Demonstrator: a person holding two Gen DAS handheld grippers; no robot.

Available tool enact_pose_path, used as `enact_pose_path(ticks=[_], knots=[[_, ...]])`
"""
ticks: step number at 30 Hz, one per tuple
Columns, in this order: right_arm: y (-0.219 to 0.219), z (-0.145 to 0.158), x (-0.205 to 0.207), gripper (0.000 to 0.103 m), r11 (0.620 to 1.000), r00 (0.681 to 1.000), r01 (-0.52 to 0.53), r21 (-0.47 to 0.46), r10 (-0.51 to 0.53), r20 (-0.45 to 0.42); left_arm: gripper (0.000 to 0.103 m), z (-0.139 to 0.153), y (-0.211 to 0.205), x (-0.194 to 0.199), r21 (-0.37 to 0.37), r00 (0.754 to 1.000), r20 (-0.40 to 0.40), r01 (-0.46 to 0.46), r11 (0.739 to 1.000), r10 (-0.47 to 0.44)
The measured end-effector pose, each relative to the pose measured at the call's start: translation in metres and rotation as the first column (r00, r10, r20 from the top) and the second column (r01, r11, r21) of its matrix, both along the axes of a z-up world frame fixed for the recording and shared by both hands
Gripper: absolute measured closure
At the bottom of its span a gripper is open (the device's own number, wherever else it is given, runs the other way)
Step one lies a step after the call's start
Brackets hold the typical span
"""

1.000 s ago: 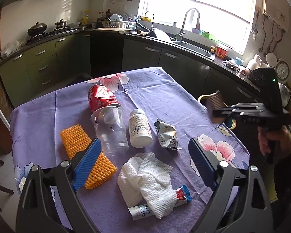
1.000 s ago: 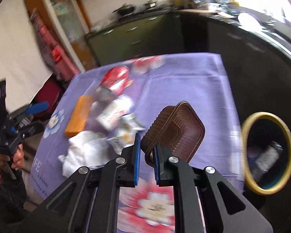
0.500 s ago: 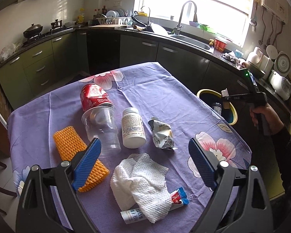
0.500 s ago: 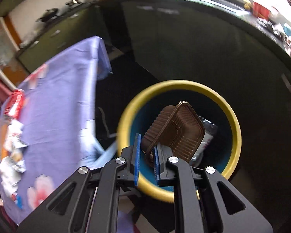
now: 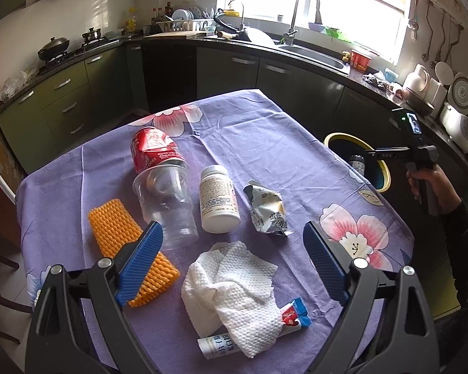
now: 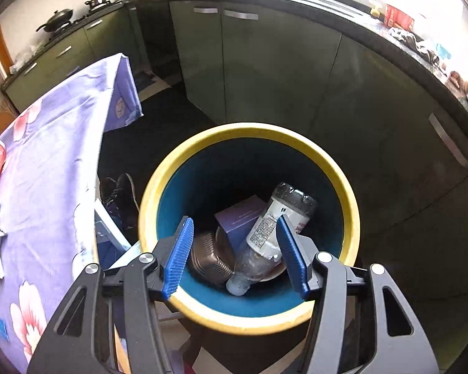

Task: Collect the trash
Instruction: 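Carry the brown tray over the bin and open the right gripper, then grasp the clear plastic cup with the left gripper and lift it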

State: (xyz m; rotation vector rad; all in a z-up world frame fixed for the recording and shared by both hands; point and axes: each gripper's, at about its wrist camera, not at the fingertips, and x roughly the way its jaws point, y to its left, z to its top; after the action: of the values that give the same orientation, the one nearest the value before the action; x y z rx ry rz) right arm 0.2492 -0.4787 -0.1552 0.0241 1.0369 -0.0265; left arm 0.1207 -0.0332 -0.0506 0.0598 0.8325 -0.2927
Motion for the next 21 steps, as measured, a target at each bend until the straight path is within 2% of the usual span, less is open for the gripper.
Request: enact_pose_path(ticks=[5, 10, 16, 21], knots=[[0.007, 0.003, -0.01, 0.045, 0.999, 0.999, -0.034, 0.003, 0.034, 0.009, 0.016, -0.008, 0.011, 0.006, 0.02, 0.998, -0.023, -0.05, 0.999, 0.051], [0.022, 0.006, -0.012, 0.045, 0.998, 0.998, -0.062, 0.012, 0.062, 0.013, 0.016, -0.021, 0.024, 0.028, 0.029, 0.993, -0.056, -0.103, 0.994, 0.105], [0.036, 0.004, -0.015, 0.045, 0.996, 0.996, -0.088, 0.017, 0.088, 0.008, 0.028, -0.038, 0.034, 0.063, -0.009, 0.985, -0.125, -0.124, 0.992, 0.122], [0.041, 0.002, -0.017, 0.045, 0.995, 0.995, -0.095, 0.019, 0.095, 0.002, 0.029, -0.048, 0.042, 0.089, -0.02, 0.975, -0.182, -0.136, 0.991, 0.13]])
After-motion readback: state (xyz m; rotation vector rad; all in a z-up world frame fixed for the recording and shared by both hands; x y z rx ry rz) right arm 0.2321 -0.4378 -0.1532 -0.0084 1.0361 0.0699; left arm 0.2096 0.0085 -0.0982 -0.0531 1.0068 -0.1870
